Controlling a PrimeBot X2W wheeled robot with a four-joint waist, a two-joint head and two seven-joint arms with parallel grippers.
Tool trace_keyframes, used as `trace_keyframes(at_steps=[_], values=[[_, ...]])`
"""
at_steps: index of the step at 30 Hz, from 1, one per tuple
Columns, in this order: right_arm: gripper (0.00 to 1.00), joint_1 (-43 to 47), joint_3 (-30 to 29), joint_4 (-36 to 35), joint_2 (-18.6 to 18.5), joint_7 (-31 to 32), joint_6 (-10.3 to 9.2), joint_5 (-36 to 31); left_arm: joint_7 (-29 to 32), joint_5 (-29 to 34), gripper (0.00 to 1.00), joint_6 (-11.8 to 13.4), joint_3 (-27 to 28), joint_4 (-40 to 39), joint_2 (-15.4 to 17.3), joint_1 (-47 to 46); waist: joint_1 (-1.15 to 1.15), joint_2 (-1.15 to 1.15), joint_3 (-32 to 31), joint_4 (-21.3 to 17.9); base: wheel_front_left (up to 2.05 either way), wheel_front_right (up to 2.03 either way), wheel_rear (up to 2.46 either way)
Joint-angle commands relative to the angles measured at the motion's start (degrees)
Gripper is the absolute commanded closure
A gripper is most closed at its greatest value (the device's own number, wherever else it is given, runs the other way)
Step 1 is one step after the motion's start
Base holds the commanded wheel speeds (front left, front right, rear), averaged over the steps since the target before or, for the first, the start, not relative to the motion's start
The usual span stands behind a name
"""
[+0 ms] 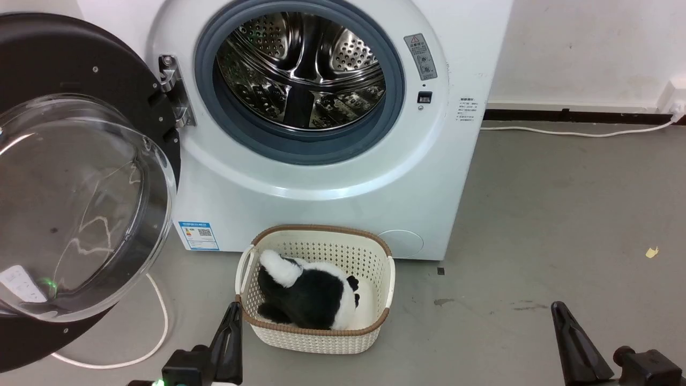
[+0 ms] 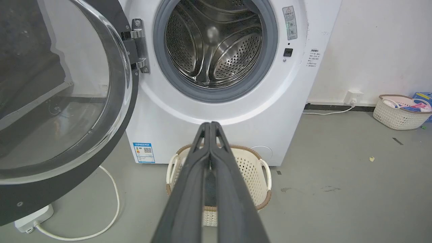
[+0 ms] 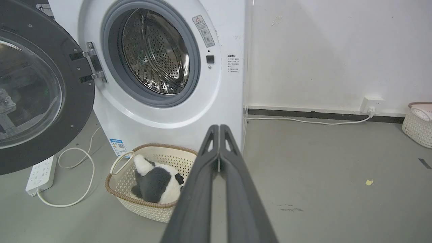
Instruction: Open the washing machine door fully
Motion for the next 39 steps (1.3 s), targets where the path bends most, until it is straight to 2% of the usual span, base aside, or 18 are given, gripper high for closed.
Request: trace_keyframes(at_steps=[1, 39], values=[[1.00, -0.3, 0.1, -0.1, 0.0, 0.2, 0.00, -0.2, 0.2, 0.4, 1.00, -0.3, 0.2, -0.2, -0.2, -0.1, 0.00, 0.00, 0.0, 0.0, 0.00, 0.00, 0.00], [1.00, -2.7, 1.0, -0.6, 0.1, 4.1, 0.02, -2.1, 4.6, 4.0, 1.00, -2.6, 4.1, -2.3, -1.7, -1.2, 0.00, 0.00, 0.8, -0.2, 0.00, 0.00, 0.00]])
